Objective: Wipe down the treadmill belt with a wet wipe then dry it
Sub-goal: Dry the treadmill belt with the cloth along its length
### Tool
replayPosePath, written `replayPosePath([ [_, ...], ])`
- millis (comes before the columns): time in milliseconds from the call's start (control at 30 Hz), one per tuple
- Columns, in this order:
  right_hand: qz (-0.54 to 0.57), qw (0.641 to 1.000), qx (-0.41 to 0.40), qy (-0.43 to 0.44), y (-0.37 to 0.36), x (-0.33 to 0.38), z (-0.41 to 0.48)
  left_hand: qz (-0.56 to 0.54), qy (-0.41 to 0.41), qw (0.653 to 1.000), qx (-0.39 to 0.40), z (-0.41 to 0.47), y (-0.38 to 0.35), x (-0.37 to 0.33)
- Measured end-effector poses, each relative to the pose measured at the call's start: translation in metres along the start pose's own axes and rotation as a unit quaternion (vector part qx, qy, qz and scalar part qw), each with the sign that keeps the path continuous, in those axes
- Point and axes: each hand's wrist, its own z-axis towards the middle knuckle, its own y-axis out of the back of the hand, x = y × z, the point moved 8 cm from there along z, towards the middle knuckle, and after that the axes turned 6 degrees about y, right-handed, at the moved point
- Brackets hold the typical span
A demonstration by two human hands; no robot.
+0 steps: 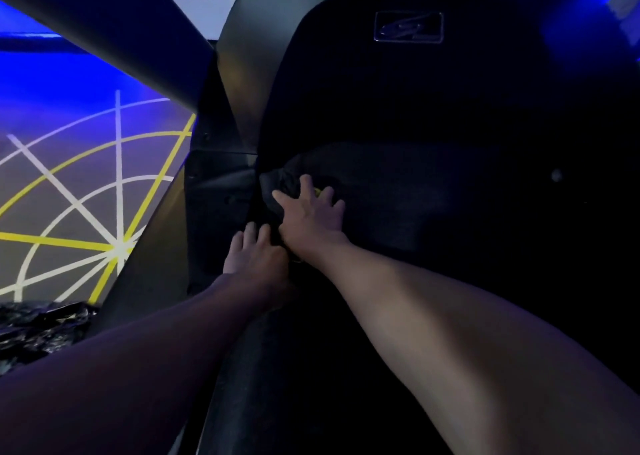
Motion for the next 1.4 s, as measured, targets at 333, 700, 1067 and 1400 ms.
replayPosePath([
  [333,-0.005,0.997,0.001,-0.079,0.022,-0.125,-0.047,-0.058,-0.070,0.995,0.027,0.010,0.027,-0.106],
  [700,-0.033,0.977,-0.041,-0.207,0.060,-0.293,-0.138,-0.065,-0.156,0.985,0.007,-0.004,0.046,-0.241],
  [1067,-0.043,0.967,-0.023,-0.250,0.068,-0.350,-0.184,-0.061,-0.166,0.984,0.027,-0.002,0.032,-0.255],
  [1400,0.012,0.963,-0.041,-0.266,0.058,-0.313,-0.170,-0.096,-0.156,0.982,0.037,0.011,0.024,-0.192],
])
